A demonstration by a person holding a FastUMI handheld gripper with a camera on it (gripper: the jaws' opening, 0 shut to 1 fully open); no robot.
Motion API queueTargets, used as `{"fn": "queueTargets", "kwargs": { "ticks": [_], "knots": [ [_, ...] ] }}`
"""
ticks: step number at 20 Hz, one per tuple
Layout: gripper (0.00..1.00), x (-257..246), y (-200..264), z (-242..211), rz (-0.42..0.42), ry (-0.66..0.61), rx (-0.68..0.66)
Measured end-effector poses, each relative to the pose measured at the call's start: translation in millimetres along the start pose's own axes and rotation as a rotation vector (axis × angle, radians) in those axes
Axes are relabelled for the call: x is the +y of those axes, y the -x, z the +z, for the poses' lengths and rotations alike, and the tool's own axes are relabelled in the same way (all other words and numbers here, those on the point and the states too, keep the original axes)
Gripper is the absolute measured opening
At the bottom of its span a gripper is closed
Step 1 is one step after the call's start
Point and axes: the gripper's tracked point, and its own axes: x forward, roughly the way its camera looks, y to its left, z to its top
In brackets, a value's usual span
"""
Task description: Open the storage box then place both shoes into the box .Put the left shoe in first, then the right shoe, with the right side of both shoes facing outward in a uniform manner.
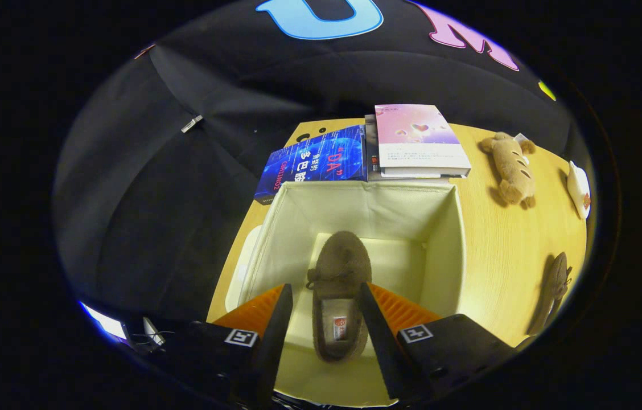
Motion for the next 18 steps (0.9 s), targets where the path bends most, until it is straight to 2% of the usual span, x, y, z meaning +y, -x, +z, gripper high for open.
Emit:
{"fn": "queueTargets", "kwargs": {
  "ticks": [3, 6, 13, 18],
  "knots": [
    [0.88, -4, 16, 6, 0.03, 0.015, -0.028],
    [0.96, -9, 42, 15, 0.077, 0.032, -0.082],
    [0.97, -58, 126, 36, 0.105, 0.132, -0.257],
    [0.97, -148, 179, 27, -0.011, 0.223, -0.328]
  ]
}}
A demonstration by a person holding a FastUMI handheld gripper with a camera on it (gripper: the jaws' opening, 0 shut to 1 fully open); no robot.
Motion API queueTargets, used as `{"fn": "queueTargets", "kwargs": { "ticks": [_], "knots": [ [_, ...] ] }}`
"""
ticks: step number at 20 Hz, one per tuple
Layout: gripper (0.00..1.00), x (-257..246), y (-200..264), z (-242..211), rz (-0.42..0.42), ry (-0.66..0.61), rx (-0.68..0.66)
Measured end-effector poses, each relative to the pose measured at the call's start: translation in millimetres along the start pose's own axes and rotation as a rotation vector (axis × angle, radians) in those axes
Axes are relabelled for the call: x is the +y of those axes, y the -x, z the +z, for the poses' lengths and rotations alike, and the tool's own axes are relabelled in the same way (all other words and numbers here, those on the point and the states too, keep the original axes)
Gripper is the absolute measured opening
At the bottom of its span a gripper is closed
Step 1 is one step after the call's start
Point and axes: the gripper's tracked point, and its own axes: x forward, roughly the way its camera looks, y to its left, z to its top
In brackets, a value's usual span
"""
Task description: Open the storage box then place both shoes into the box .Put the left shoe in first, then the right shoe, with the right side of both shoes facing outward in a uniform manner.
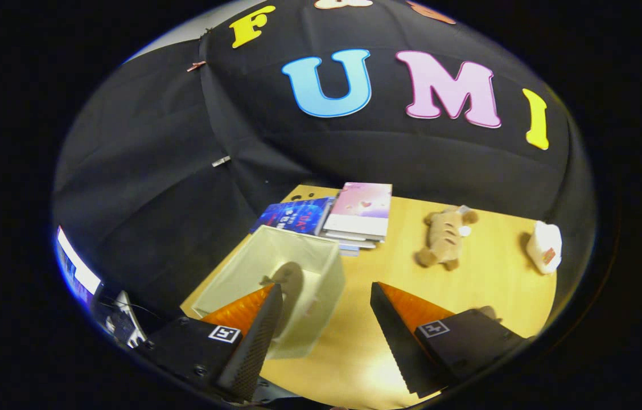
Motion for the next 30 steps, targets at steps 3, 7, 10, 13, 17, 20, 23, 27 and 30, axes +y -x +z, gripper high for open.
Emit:
{"fn": "queueTargets", "kwargs": {
  "ticks": [3, 7, 10, 13, 17, 20, 23, 27, 30],
  "knots": [
    [0.97, -59, 29, -26, -0.077, -0.007, 0.03],
    [0.96, -134, 54, -73, -0.186, -0.049, 0.096],
    [0.97, -188, 70, -111, -0.268, -0.031, 0.157],
    [0.95, -237, 79, -153, -0.338, 0.004, 0.236],
    [0.9, -280, 67, -196, -0.37, 0.012, 0.319],
    [0.88, -299, 46, -217, -0.367, 0.033, 0.365],
    [0.84, -314, 23, -226, -0.365, 0.062, 0.375],
    [0.67, -330, -5, -226, -0.377, 0.093, 0.342],
    [0.34, -329, -16, -228, -0.379, 0.065, 0.332]
  ]
}}
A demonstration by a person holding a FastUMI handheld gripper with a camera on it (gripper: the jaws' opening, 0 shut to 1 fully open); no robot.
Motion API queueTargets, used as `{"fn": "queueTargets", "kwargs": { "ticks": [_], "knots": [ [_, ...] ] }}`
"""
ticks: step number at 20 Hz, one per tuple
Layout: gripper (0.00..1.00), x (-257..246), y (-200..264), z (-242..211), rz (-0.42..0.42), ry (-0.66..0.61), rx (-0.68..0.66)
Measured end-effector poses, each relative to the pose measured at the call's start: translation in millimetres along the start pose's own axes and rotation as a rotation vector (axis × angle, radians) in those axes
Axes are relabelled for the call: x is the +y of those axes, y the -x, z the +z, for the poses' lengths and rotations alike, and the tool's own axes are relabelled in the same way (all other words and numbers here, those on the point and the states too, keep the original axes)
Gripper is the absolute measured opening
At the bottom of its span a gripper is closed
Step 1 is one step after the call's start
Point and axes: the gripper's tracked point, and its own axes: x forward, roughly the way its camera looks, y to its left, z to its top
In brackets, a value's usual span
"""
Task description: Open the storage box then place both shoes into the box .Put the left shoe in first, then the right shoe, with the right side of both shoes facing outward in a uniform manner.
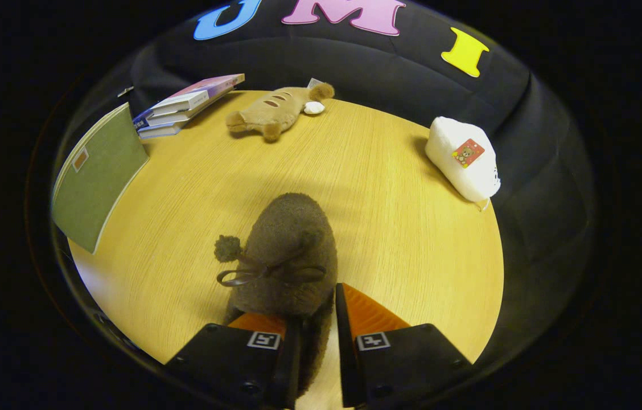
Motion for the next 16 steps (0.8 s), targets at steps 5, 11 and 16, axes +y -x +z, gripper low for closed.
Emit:
{"fn": "queueTargets", "kwargs": {
  "ticks": [5, 11, 16],
  "knots": [
    [0.06, 2, 17, 7, -0.027, -0.066, -0.021],
    [0.06, 31, 83, 52, 0.013, -0.123, -0.099],
    [0.05, 87, 137, 109, 0.095, -0.138, -0.167]
  ]
}}
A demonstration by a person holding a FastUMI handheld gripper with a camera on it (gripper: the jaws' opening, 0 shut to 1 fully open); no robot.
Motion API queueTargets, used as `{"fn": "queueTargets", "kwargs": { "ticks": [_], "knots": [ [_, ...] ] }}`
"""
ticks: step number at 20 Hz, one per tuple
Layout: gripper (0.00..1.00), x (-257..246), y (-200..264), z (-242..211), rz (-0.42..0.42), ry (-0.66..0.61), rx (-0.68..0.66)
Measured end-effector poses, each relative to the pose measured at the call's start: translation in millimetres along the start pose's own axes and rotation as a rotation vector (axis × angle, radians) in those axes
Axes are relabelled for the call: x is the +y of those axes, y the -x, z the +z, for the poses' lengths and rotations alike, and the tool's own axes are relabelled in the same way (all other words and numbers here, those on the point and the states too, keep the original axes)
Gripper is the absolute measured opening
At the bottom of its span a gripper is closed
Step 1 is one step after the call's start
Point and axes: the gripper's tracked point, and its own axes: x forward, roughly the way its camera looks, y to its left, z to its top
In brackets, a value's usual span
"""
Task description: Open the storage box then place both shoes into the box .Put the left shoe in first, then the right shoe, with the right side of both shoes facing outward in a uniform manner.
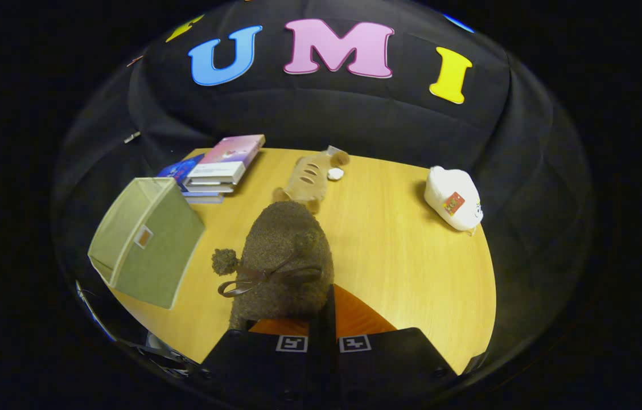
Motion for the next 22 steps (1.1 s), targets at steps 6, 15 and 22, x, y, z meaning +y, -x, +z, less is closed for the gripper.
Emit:
{"fn": "queueTargets", "kwargs": {
  "ticks": [6, 15, 22],
  "knots": [
    [0.06, 111, 27, 45, 0.153, -0.036, -0.003],
    [0.05, 262, 19, 93, 0.288, -0.073, 0.01],
    [0.06, 317, -22, 77, 0.211, -0.04, 0.11]
  ]
}}
